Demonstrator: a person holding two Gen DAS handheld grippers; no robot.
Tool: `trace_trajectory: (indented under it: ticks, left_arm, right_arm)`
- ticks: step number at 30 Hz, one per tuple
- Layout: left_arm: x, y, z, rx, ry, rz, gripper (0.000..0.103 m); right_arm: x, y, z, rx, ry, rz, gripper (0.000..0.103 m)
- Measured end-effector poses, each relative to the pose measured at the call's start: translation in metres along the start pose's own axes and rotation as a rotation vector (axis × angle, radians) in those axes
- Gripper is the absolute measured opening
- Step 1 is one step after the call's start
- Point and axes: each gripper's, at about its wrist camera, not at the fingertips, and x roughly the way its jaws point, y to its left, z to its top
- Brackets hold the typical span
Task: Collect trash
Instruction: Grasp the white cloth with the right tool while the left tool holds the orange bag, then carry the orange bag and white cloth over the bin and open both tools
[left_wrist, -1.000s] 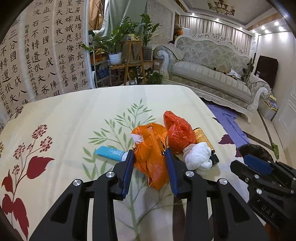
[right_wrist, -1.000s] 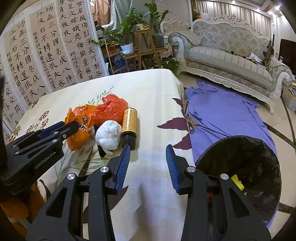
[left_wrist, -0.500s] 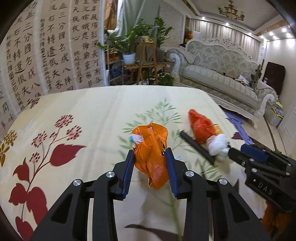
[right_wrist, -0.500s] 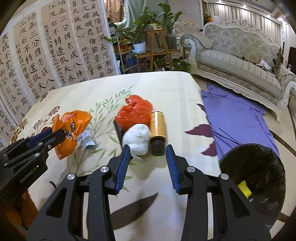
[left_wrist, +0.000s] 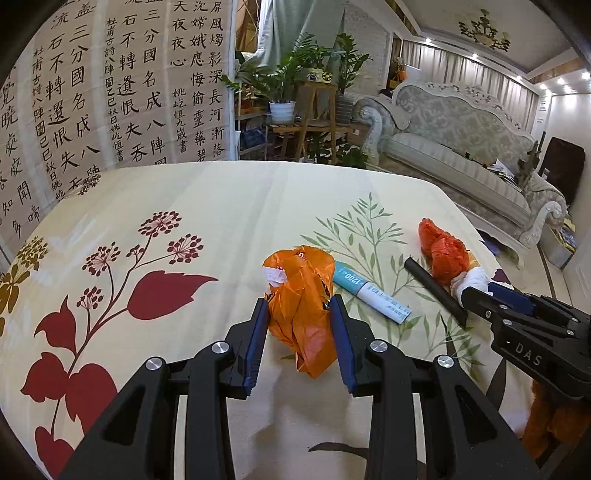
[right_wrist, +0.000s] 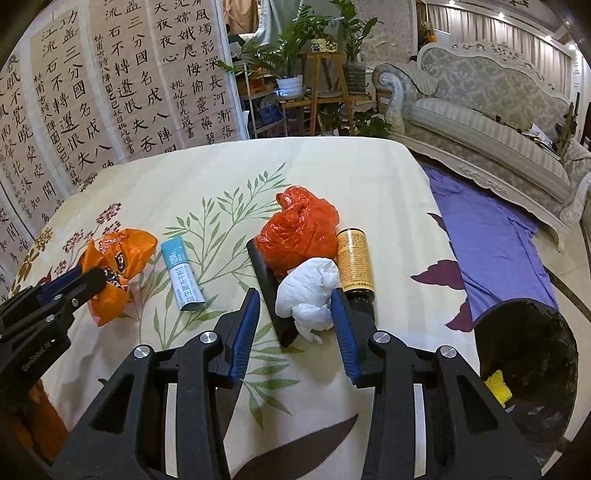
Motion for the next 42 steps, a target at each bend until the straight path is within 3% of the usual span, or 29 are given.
trace_trajectory:
  ticks: [3,4,5,11,23,33,42]
  left_arm:
    - [0.002,0.002,-0.001,-0.005,0.006,-0.002,0.035]
    - [0.003,0.001,-0.002,-0.006,0.008,-0.003,0.035]
    - [0.003,0.001,-0.002,-0.008,0.010,-0.005,0.035]
    - [0.003,0.002,-0.002,-0.014,0.008,-0.011,0.035]
    - [-0.023,-0.017,-0.008,0.004,-0.037,-0.050,0.035]
    - [-0.037,-0.069,-0.018,0.065,-0.042,-0.164,0.035]
    - [-0.040,-0.147,-0.027,0.179,-0.038,-0.281,0.035]
  right_arm:
    - [0.002,0.001,0.001,-0.007,0.002,-0.014,0.035]
    - [0.002,0.002,0.001,-0.012,0.002,-0.021,0.026]
    - [0.002,0.003,0.000,-0.016,0.002,-0.024,0.026]
    - [-0.001,0.003,-0.002,-0.017,-0.005,-0.021,0.023]
    - [-0.046,-0.015,-0.020,0.005,-0.058,-0.042,0.023]
    - [-0.084,-0.062,-0.047,0.086,-0.085,-0.140,0.023]
    - [-0.106,-0.115,-0.070,0.176,-0.095,-0.238,0.023]
